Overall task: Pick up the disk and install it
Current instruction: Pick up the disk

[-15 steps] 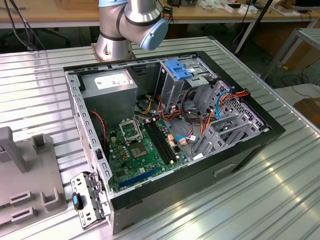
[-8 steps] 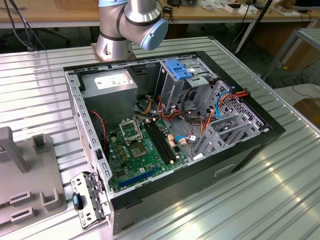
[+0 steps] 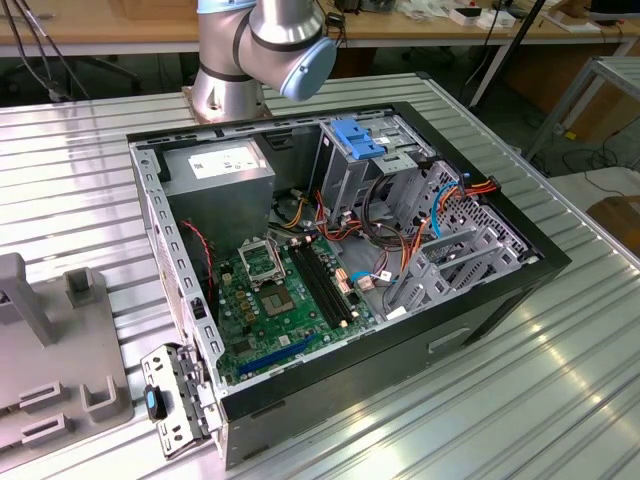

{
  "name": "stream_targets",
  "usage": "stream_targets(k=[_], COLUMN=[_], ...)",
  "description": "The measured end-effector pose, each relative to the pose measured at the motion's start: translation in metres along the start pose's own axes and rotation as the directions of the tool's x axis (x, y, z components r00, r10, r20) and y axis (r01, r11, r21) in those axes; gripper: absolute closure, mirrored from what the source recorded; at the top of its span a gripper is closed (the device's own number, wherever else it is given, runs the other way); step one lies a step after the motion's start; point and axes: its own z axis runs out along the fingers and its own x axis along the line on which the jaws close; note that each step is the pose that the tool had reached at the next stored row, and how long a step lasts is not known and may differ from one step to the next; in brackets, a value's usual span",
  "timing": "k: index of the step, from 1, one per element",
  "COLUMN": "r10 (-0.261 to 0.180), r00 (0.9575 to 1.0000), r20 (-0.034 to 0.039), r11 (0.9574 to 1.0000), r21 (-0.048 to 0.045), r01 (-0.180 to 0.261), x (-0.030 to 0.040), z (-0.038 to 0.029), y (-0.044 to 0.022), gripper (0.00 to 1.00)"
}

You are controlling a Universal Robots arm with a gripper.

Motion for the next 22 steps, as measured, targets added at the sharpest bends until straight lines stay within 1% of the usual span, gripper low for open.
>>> stream_targets(k=[1,4,8,9,12,15,17,19,22], r10=[0.000,0.000,0.000,0.000,0.000,0.000,0.000,0.000,0.000], r00=[1.0000,1.0000,1.0000,1.0000,1.0000,1.0000,1.0000,1.0000,1.0000], r20=[0.0000,0.0000,0.0000,0.0001,0.0001,0.0001,0.0000,0.0001,0.0000], r11=[1.0000,1.0000,1.0000,1.0000,1.0000,1.0000,1.0000,1.0000,1.0000], r21=[0.0000,-0.0001,0.0000,0.0000,0.0000,0.0000,-0.0001,0.0000,0.0000], r01=[0.000,0.000,0.000,0.000,0.000,0.000,0.000,0.000,0.000], x=[0.0000,-0.0001,-0.0002,-0.0002,-0.0003,-0.0003,-0.0004,-0.0004,-0.0005], z=[-0.0019,-0.0127,-0.0200,-0.0227,-0.0271,-0.0360,-0.0401,-0.0468,-0.0519], y=[0.0000,-0.0002,-0.0003,-0.0003,-0.0004,-0.0005,-0.0006,-0.0007,-0.0007], gripper=[0.63,0.63,0.63,0.63,0.63,0.63,0.63,0.63,0.63])
